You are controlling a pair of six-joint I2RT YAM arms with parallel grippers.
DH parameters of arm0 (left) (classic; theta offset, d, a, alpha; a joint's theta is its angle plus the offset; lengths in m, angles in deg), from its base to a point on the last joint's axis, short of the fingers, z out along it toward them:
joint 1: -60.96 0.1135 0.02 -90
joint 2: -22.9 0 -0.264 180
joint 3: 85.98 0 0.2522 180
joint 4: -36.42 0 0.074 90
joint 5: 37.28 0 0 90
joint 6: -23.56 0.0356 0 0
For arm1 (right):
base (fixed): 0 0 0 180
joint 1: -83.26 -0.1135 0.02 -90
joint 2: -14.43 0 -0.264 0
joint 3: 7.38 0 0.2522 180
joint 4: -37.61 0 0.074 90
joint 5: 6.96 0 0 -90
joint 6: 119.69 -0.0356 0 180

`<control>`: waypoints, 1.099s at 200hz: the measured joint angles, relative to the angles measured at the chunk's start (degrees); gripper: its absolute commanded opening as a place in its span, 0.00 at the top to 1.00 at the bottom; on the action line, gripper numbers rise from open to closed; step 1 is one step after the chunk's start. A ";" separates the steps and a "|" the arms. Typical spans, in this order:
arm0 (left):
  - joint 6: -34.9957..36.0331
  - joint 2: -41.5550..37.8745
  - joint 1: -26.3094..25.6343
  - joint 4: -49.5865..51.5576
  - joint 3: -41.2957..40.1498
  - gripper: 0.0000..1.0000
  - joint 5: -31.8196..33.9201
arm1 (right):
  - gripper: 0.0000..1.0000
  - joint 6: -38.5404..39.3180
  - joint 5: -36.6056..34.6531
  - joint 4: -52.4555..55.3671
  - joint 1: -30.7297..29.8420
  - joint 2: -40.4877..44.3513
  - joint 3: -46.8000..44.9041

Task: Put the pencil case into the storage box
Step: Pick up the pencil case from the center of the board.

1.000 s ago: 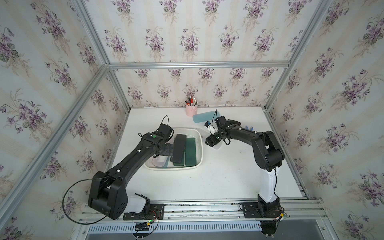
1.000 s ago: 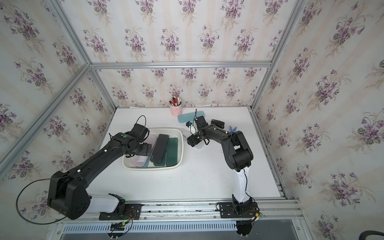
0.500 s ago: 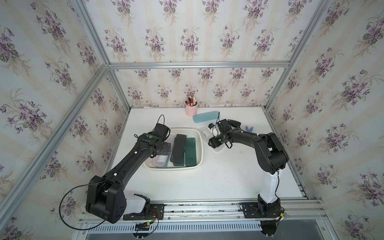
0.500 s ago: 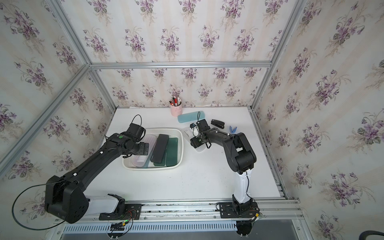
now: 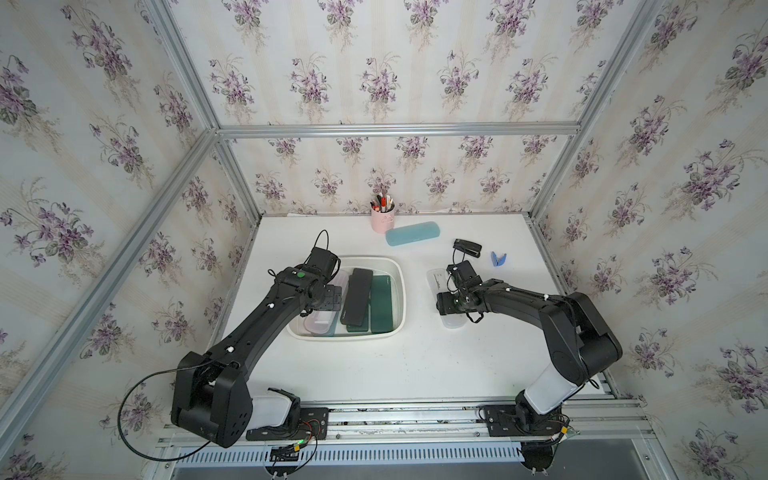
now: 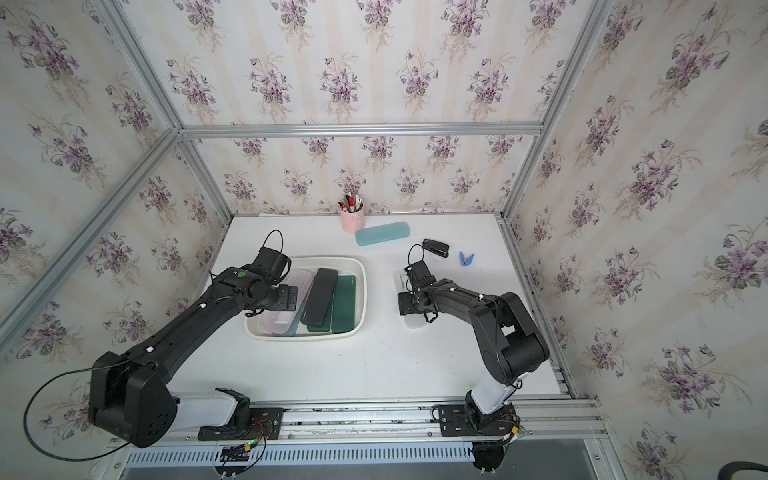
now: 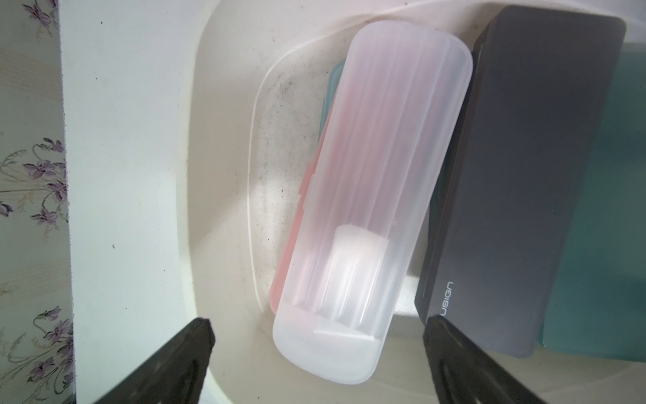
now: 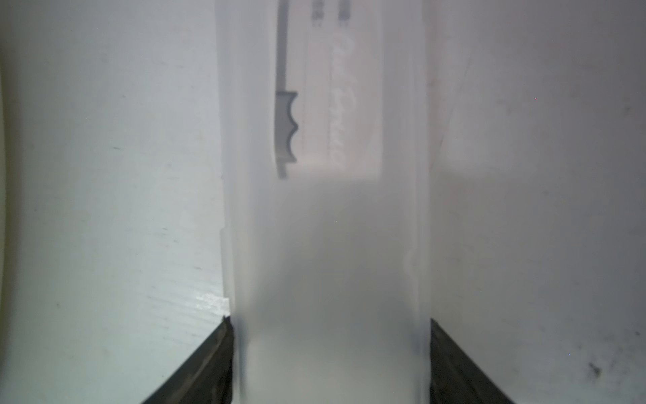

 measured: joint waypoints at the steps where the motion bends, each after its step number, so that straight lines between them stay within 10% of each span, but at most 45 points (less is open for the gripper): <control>1: 0.00 0.00 0.00 0.00 0.00 0.01 0.00 | 0.27 -0.02 -0.04 -0.02 -0.02 0.00 -0.02; 96: -0.20 -0.09 0.00 -0.07 -0.39 0.01 -0.17 | 0.17 -2.51 -4.81 0.22 -1.18 -5.99 6.29; 147: -0.20 -0.17 0.00 -0.07 -0.39 0.01 -0.17 | 0.38 -2.51 -5.70 -1.33 -1.18 -6.40 6.45; 220: -0.20 -0.61 0.17 -0.48 -0.63 0.01 -0.37 | 0.43 -5.84 -4.28 2.12 -1.31 4.55 1.79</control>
